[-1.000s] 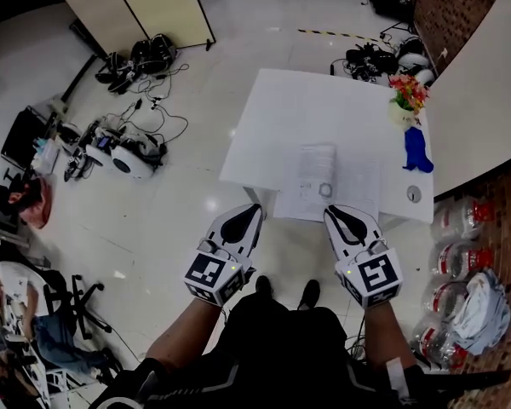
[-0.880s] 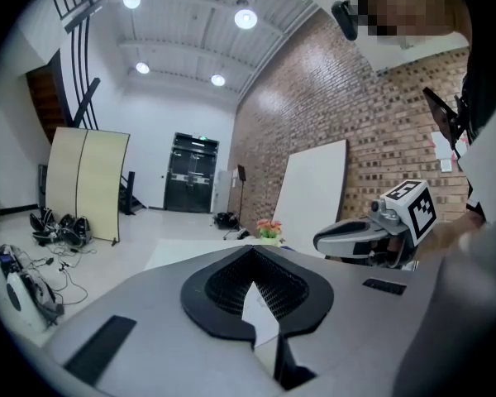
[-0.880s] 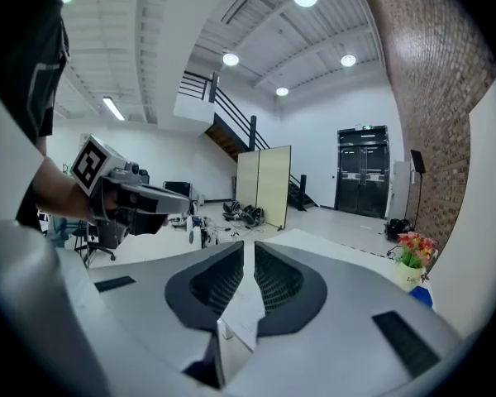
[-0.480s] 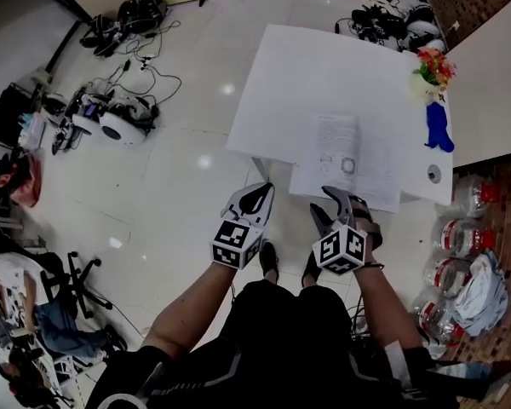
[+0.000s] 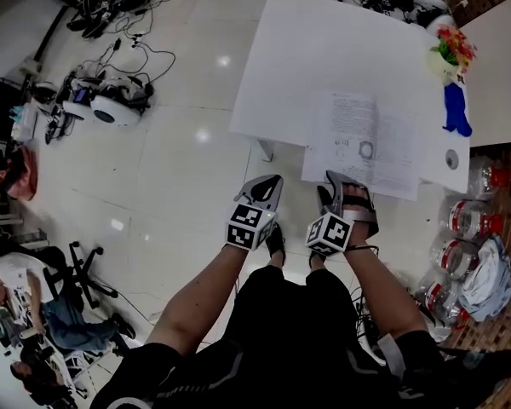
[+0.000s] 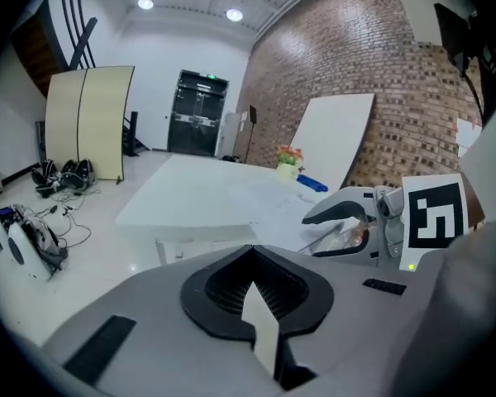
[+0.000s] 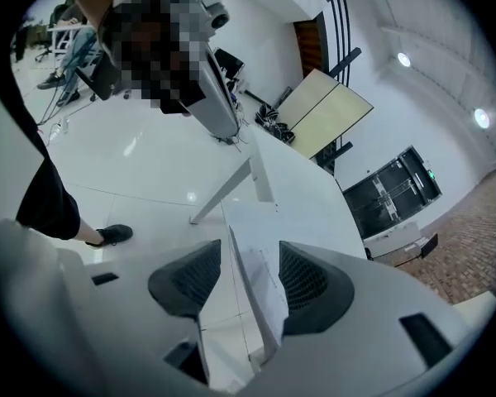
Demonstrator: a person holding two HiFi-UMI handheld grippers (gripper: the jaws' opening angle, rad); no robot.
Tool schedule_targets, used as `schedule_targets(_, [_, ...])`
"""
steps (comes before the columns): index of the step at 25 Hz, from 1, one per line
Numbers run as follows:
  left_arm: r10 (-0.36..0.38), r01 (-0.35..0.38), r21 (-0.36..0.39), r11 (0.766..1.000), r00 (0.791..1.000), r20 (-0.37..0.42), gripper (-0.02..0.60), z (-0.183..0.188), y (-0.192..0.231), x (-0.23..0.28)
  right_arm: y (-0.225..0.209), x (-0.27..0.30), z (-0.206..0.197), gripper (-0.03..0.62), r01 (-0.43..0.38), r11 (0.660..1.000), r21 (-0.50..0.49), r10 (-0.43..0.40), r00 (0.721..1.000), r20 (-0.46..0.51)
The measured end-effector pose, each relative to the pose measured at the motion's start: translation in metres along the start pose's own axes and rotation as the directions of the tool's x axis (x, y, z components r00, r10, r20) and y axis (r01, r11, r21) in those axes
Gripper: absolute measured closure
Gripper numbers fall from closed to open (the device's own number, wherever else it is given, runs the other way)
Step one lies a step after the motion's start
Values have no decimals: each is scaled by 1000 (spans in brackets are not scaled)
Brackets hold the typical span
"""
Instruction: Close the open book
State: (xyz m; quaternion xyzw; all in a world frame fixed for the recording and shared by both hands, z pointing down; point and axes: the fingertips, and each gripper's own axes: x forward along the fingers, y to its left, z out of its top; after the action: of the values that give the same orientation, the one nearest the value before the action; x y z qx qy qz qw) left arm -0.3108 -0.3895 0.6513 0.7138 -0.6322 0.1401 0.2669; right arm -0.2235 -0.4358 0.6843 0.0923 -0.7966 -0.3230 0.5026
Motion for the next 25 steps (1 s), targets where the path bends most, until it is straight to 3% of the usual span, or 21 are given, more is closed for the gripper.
schedule_targets(6, [-23, 23, -10, 1000, 1000, -19, 588, -12, 0, 5, 6, 19, -4, 416, 42, 997, -62, -45, 998, -44])
schedule_targets(9, [-28, 28, -6, 1000, 999, -24, 588, -13, -2, 2, 4, 18, 0, 419, 52, 999, -6, -52, 998, -28])
schedule_targets(13, [-18, 19, 14, 1000, 999, -31, 588, -8, -1, -4, -8, 5, 12, 551, 81, 993, 85, -82, 997, 12])
schedule_targets(17, [3, -3, -2, 1000, 1000, -27, 586, 1, -2, -13, -31, -21, 17, 583, 124, 968, 218, -138, 989, 48])
schedule_targets(21, [-1, 1, 17, 1000, 1000, -8, 588, 18, -10, -17, -55, -54, 13, 583, 143, 903, 405, -197, 976, 96])
schedule_targets(25, [-52, 51, 46, 998, 999, 11, 588, 41, -35, -7, -78, -82, -14, 583, 134, 786, 603, -241, 965, 100])
